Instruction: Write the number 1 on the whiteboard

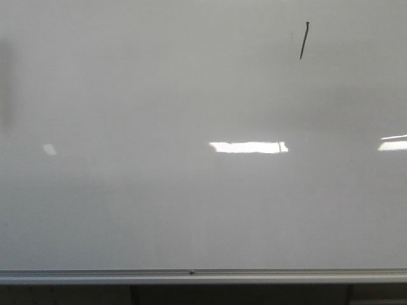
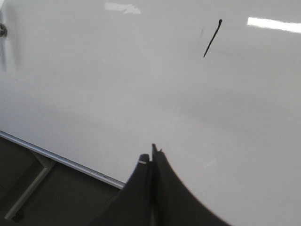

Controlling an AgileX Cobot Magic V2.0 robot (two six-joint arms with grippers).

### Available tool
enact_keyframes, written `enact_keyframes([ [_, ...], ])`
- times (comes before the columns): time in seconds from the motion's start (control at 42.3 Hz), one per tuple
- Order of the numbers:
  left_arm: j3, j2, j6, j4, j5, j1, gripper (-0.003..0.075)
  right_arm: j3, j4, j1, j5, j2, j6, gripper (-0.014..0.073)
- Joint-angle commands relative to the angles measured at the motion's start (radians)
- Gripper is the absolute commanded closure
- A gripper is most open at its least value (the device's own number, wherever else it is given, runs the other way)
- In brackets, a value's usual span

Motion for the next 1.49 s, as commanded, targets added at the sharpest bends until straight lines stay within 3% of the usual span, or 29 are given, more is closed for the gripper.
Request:
enact_keyframes([
  [0.0, 0.023, -0.015, -0.011, -0.003, -0.077, 0.001, 0.0741, -0.025, 0.013, -0.007, -0.063, 0.0, -0.002, 0.0654],
  [0.284, 0.023, -0.015, -0.011, -0.003, -0.077, 0.001, 0.0741, -0.004, 0.002, -0.008, -0.103, -0.002, -0.003, 0.0654],
  [0.426, 0.023, -0.015, -0.011, -0.003, -0.077, 0.001, 0.0741, 0.087, -0.054, -0.03, -0.29, -0.032, -0.003, 0.0654],
  [0.662, 0.023, -0.015, -0.011, -0.003, -0.077, 0.001, 0.0741, 0.386, -0.13, -0.139, -0.534, -0.242, 0.054, 0.0654],
  [0.851, 0.023, -0.015, -0.011, -0.003, -0.077, 0.001, 0.0741, 0.548, -0.234, -0.197, -0.535, -0.387, 0.181, 0.0654],
  [1.017, 0.023, -0.015, -0.011, -0.003, -0.077, 0.001, 0.0741, 0.691, -0.235, -0.246, -0.534, -0.551, 0.186, 0.0654],
  [1.158, 0.023, -0.015, -0.011, -0.003, -0.077, 0.001, 0.0741, 0.689, -0.234, -0.246, -0.455, -0.626, 0.186, 0.0654],
  [1.466, 0.023, -0.015, -0.011, -0.003, -0.077, 0.001, 0.0741, 0.689, -0.209, -0.246, -0.428, -0.623, 0.187, 0.0654],
])
